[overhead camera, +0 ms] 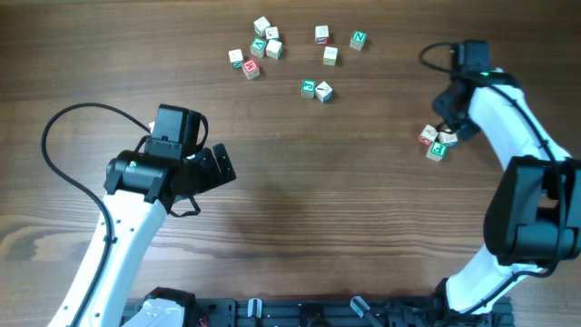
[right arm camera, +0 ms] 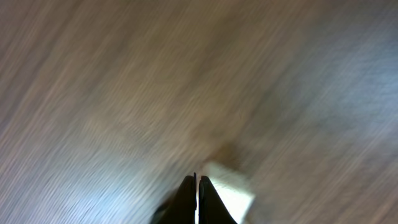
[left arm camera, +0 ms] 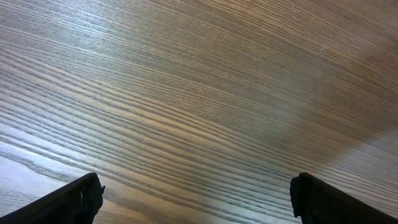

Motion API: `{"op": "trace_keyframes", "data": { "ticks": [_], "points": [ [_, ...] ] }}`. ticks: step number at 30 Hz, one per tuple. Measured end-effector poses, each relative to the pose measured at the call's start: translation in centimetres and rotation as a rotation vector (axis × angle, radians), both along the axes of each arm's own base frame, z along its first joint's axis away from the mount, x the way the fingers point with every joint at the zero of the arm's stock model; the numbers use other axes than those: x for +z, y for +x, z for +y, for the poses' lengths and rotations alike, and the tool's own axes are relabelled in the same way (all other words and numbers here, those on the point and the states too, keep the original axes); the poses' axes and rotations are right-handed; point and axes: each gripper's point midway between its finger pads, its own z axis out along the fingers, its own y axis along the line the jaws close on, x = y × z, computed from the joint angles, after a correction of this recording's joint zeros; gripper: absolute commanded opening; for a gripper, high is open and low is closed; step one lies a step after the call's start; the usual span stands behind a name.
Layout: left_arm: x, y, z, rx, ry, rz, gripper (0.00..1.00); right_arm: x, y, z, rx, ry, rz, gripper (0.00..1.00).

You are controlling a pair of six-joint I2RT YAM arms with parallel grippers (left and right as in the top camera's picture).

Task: Form a circle

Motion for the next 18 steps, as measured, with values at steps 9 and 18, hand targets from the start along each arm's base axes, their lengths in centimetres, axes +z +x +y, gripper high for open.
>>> {"op": "trace_keyframes", "data": {
  "ticks": [9, 18],
  "points": [
    [0.0, 0.0, 0.0, 0.000, 0.000, 0.000, 1.00, -0.1, -0.5, -0.6, -0.028, 0.003, 0.013, 0.05],
    [0.0, 0.0, 0.0, 0.000, 0.000, 0.000, 1.00, 0.0, -0.3, -1.8, -0.055, -0.001, -0.006, 0.04]
  ]
}}
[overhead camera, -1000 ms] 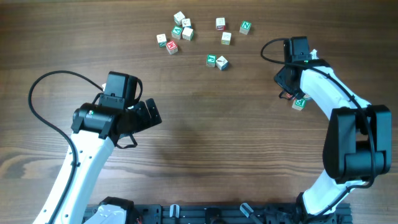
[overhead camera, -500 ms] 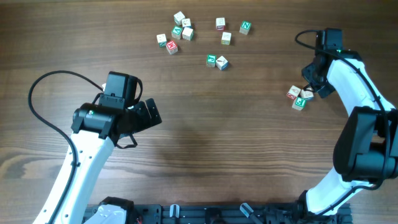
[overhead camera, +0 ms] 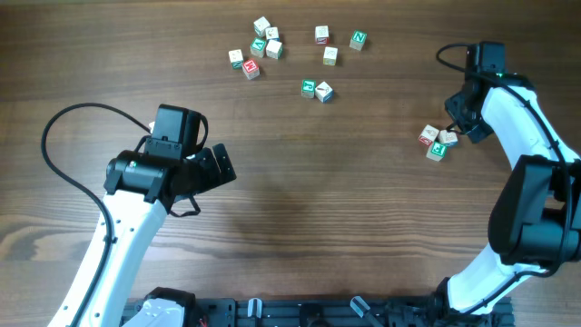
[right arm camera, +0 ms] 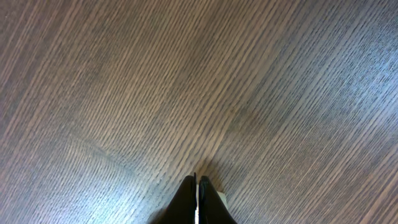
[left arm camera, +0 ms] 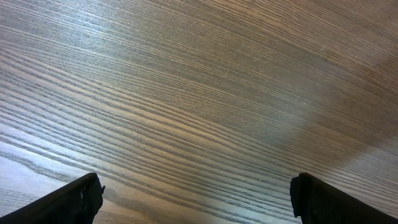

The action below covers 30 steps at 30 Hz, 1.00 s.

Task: Form a circle

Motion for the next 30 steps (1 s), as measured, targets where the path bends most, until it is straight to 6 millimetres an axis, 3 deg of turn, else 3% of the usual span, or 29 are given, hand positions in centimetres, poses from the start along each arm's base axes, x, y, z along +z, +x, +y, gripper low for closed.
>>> {"op": "trace_keyframes", "data": {
  "ticks": [6, 30],
  "points": [
    [0.0, 0.0, 0.0, 0.000, 0.000, 0.000, 1.00, -1.7, -0.2, 0.0, 0.004, 0.005, 0.039, 0.04],
    [0.0, 0.0, 0.0, 0.000, 0.000, 0.000, 1.00, -2.5, 0.2, 0.8, 0.108, 0.038, 0.062, 0.05]
  ]
}}
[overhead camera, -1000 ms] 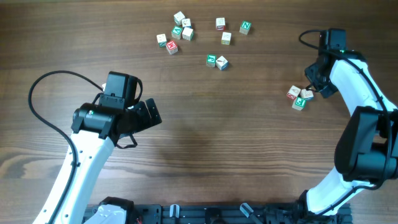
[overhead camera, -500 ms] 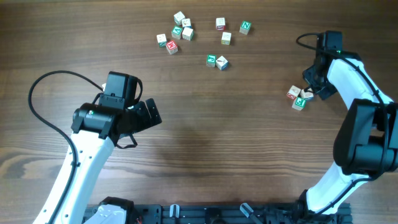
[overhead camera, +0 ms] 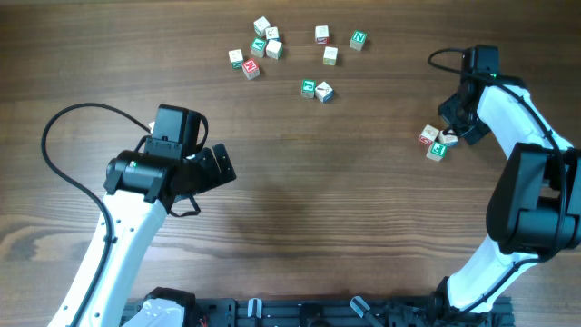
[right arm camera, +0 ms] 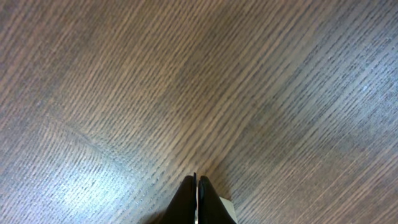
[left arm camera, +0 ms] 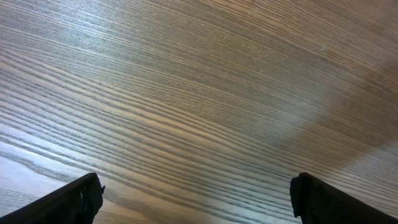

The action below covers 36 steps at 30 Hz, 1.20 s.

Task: Form a circle

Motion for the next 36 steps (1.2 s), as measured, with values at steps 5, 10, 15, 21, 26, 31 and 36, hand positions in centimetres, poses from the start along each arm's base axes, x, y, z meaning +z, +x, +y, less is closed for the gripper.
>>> {"op": "trace_keyframes", "data": {
  "ticks": [5, 10, 15, 21, 26, 31, 36],
  "points": [
    [0.0, 0.0, 0.0, 0.000, 0.000, 0.000, 1.00, -0.1, -0.2, 0.1, 0.002, 0.008, 0.008, 0.04],
    [0.0, 0.0, 0.0, 0.000, 0.000, 0.000, 1.00, -0.1, -0.2, 0.2, 0.019, 0.011, 0.011, 0.04],
    [0.0, 0.0, 0.0, 0.000, 0.000, 0.000, 1.00, -0.1, -0.2, 0.3, 0.021, 0.013, 0.011, 0.04],
    [0.0, 0.0, 0.0, 0.000, 0.000, 0.000, 1.00, -0.1, -0.2, 0.3, 0.021, 0.013, 0.012, 0.04],
    [0.0, 0.0, 0.0, 0.000, 0.000, 0.000, 1.00, -0.2, -0.8, 0.3, 0.008, 0.017, 0.036, 0.04],
    [0.0, 0.0, 0.0, 0.000, 0.000, 0.000, 1.00, -0.2, -0.9, 0.4, 0.007, 0.018, 0.039, 0.04],
    [0.0, 0.0, 0.0, 0.000, 0.000, 0.000, 1.00, -0.3, -1.1, 0.3, -0.022, 0.020, 0.042, 0.05]
  ]
}}
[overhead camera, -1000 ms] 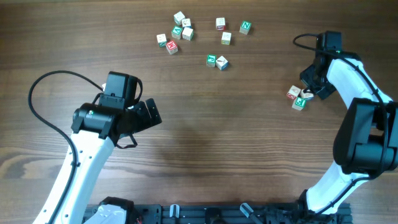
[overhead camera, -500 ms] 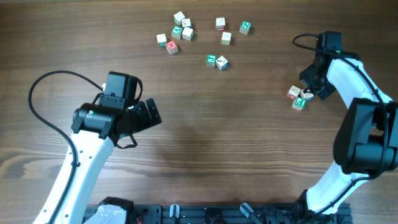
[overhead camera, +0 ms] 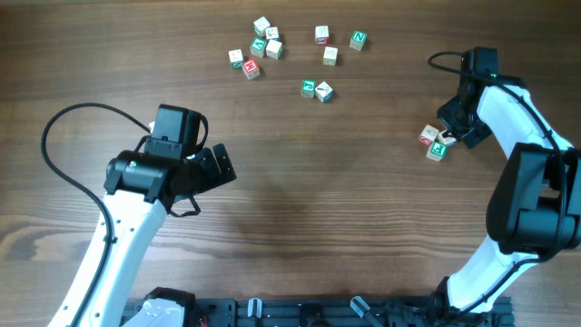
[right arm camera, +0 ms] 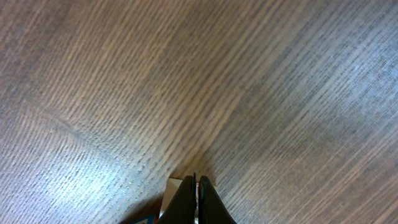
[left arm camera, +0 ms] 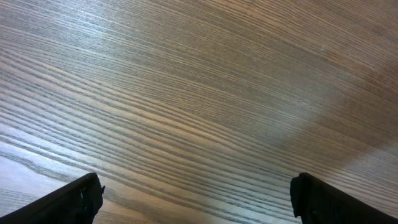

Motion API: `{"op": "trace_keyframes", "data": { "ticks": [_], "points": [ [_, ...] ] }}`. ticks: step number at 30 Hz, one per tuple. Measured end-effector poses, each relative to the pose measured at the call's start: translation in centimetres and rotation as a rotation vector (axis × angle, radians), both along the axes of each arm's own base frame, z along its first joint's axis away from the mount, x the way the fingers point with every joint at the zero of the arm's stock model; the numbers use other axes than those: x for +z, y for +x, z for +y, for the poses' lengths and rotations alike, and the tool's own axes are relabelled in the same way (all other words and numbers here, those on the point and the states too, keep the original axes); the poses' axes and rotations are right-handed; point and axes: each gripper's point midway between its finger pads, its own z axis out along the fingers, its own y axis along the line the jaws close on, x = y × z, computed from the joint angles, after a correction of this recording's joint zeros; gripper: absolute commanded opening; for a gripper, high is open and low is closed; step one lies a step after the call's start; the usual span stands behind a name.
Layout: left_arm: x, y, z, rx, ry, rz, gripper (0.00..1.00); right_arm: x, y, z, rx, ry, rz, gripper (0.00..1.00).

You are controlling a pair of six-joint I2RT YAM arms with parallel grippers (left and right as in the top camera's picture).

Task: Form a circle

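Note:
Small lettered cubes lie in two groups on the wooden table. Several cubes are scattered at the top middle, with a pair just below them. Three cubes sit clustered at the right. My right gripper is shut with nothing in it, its tips at the top right edge of that cluster; in the right wrist view a white cube shows beside the shut fingers. My left gripper hangs open over bare wood at the left, its fingertips wide apart.
The left arm and its black cable occupy the left side of the table. The right arm runs down the right edge. Black fixtures line the front edge.
My right gripper has shifted slightly toward the three-cube cluster; a white cube edge now shows to the left of the shut fingers. The left arm is unchanged.
My right gripper, shut, was against the three-cube cluster at the right. It then stood a little farther right and up, clear of the cubes. It has since come back to the cluster's top right edge. The left gripper stayed open and still throughout.

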Motion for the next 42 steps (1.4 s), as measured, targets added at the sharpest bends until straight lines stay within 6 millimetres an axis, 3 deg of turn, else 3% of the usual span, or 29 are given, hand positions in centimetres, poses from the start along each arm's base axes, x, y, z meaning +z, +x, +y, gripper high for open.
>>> {"op": "trace_keyframes", "data": {
  "ticks": [8, 13, 15, 22, 26, 30, 42],
  "points": [
    [0.0, 0.0, 0.0, 0.000, 0.000, 0.000, 1.00, 0.0, -0.4, -0.1, -0.030, -0.002, 0.009, 0.05],
    [0.0, 0.0, 0.0, 0.000, 0.000, 0.000, 1.00, 0.3, 0.7, -0.6, -0.036, -0.027, -0.036, 0.04],
    [0.0, 0.0, 0.0, 0.000, 0.000, 0.000, 1.00, 0.6, 2.0, -0.7, -0.002, -0.038, -0.081, 0.05],
    [0.0, 0.0, 0.0, 0.000, 0.000, 0.000, 1.00, 1.1, 4.4, 0.9, 0.156, 0.023, -0.153, 0.05],
    [0.0, 0.0, 0.0, 0.000, 0.000, 0.000, 1.00, 1.0, 4.6, 1.8, 0.186, 0.047, -0.157, 0.05],
    [0.0, 0.0, 0.0, 0.000, 0.000, 0.000, 1.00, -0.5, 4.5, 2.8, 0.203, 0.102, -0.132, 0.05],
    [0.0, 0.0, 0.0, 0.000, 0.000, 0.000, 1.00, -0.8, 3.9, 3.7, 0.228, 0.147, -0.108, 0.05]
  ]
}}
